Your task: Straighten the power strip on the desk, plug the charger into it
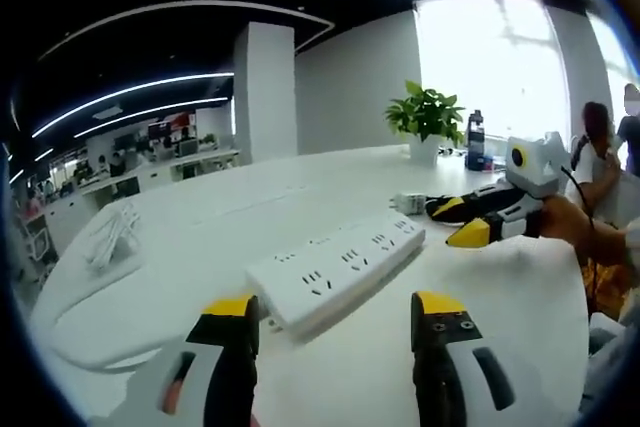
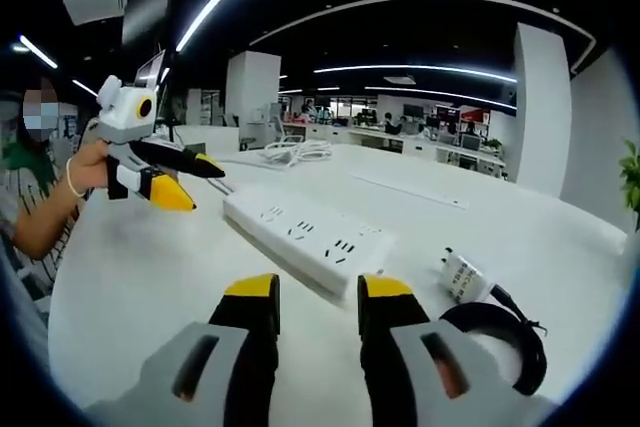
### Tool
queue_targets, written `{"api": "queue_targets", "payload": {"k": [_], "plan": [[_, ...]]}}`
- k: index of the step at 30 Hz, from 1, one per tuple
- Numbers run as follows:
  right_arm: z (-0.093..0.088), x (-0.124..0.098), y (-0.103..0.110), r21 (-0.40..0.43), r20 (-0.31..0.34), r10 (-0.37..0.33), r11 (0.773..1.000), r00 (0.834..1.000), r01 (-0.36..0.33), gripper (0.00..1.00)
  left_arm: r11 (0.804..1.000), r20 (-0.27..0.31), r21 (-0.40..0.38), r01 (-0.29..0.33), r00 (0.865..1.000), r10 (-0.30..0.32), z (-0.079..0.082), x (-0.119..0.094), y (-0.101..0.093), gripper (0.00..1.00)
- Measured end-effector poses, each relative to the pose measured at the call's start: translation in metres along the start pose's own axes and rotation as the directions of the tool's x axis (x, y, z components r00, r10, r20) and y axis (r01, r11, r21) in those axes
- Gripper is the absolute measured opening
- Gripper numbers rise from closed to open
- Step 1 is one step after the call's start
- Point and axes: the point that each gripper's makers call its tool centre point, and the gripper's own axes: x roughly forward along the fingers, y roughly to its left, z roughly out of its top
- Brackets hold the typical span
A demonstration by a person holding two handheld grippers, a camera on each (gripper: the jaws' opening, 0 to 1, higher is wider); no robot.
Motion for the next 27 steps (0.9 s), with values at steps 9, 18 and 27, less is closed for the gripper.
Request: {"api": "queue_targets", "payload": {"k": [9, 18, 27], "plan": [[0.006, -0.013, 0.0, 0.019, 0.021, 0.01, 1.0, 1.0, -0.011, 0.33, 1.0, 0.014, -0.012, 0.002, 1.0, -0.002, -0.005, -0.006, -0.001, 0.62], [0.005, -0.033, -0.005, 0.016, 0.032, 0.019, 1.0, 0.999, -0.02, 0.35, 1.0, 0.022, 0.01, 0.019, 1.0, -0.02, -0.006, -0.011, -0.013, 0.63], [0.014, -0.05, -0.017, -0.003, 0.058, -0.006, 1.0, 0.998, 0.006, 0.35, 0.999, 0.036, 0.028, 0.045, 0.998, -0.046, -0.002, -0.013, -0.028, 0.62]]}}
